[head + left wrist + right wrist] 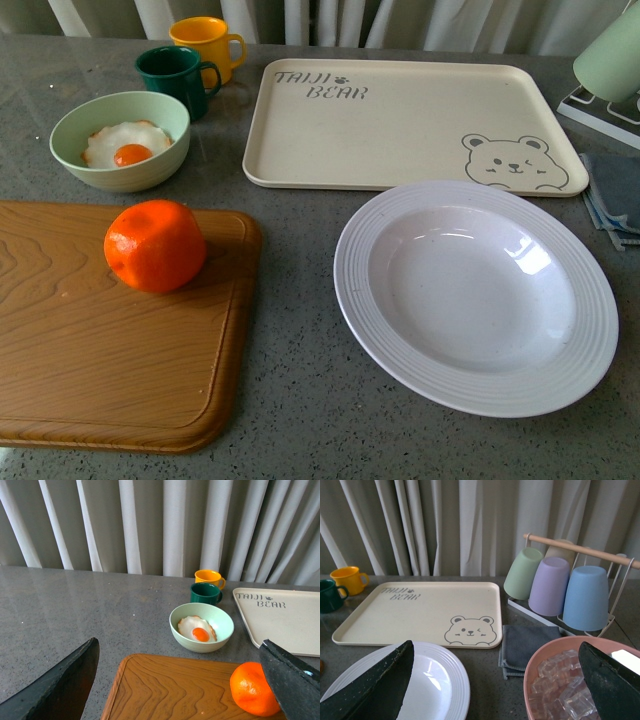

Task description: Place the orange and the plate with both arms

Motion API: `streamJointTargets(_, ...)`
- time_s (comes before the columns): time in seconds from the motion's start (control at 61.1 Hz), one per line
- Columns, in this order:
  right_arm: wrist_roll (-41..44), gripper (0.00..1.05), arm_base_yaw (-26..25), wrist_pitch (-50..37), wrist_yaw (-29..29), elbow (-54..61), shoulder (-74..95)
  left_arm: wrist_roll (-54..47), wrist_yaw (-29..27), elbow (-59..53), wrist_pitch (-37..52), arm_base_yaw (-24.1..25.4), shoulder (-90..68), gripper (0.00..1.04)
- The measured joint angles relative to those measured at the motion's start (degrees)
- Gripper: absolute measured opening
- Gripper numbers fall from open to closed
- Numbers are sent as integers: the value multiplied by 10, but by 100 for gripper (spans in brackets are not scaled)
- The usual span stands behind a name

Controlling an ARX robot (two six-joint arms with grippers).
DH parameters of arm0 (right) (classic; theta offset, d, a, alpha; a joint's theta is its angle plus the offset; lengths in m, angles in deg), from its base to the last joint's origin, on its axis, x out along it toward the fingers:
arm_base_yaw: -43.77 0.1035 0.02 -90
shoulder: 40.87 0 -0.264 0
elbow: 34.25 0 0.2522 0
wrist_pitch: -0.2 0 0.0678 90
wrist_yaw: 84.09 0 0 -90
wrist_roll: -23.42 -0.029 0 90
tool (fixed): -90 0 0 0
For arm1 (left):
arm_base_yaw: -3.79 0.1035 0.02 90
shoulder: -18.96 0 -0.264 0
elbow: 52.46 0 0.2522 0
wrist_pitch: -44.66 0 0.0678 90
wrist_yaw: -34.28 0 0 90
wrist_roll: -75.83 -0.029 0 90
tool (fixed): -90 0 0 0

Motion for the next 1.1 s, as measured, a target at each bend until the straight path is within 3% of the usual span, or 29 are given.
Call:
streamJointTargets(0.049,0,96,0,0,0,0,0,0,0,0,0,0,0,96)
streamJointTargets(0.082,0,96,0,0,0,0,0,-8,35,8,-24,10,-14,96)
streamJointTargets(0.114,0,96,0,0,-1,0,0,-18,129,44,-108,38,-60,96)
streamJointTargets(0.164,0,96,0,0,2,0,0,-22,222,92,-181,57,-154,96)
streamJointTargets(0.245,0,96,0,0,1,0,0,-17,289,138,-151,56,-296,96)
streamJointTargets(0.589,0,96,0,0,0,0,0,43,228,226,139,2,-661,96)
streamJointTargets(1.096,0,96,0,0,0,0,0,37,209,279,203,-27,-855,96)
